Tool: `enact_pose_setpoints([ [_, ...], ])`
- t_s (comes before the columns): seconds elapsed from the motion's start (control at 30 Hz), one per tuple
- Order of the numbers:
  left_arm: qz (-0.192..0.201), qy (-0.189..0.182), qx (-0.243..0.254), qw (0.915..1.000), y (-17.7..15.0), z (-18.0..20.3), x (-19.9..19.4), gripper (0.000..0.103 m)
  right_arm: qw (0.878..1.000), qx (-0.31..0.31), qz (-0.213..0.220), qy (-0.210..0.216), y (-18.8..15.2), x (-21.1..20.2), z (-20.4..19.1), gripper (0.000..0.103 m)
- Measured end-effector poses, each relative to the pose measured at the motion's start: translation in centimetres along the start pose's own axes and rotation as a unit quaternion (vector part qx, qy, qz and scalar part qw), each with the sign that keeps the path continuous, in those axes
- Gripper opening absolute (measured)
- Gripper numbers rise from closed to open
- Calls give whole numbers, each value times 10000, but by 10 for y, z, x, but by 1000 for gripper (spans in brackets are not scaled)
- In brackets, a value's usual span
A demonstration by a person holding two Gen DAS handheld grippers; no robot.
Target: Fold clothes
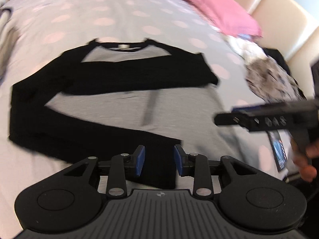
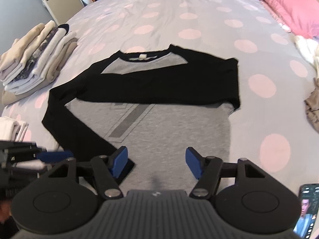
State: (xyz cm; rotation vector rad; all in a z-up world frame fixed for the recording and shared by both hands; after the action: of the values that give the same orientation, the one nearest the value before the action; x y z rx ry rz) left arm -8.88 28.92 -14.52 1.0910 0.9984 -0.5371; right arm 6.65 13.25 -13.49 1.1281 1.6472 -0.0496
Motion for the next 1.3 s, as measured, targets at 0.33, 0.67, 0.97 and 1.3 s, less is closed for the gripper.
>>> enact_pose_setpoints([
  [0.33, -7, 447, -629, 9970, 23, -54, -13, 39, 9960, 445, -325, 700, -10, 44, -6, 45],
  [0.67, 346, 803, -1288, 9878, 52, -124, -35, 42, 9947, 594, -365, 756, -24, 82, -13, 5],
  [0.97, 366, 895, -2021, 9746, 58, -174, -34, 42, 9943, 41, 219, 1039, 39, 25, -72, 4],
  [1.3, 506, 830, -2096, 9729, 57, -182, -43, 42, 9889, -610, 746, 1134, 160, -32, -164, 4],
])
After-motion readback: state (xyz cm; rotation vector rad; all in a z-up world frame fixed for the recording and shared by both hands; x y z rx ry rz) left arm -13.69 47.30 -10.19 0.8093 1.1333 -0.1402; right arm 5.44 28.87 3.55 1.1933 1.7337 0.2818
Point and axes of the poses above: each gripper's, at about its wrist camera, not at the fingertips, and x roughly the way its jaws point, z to its right, y to its top, the point moved 4 cm from there along x, roughly the way its jaws point, and after that the axes turned 12 degrees about y, right-handed, at the moved point
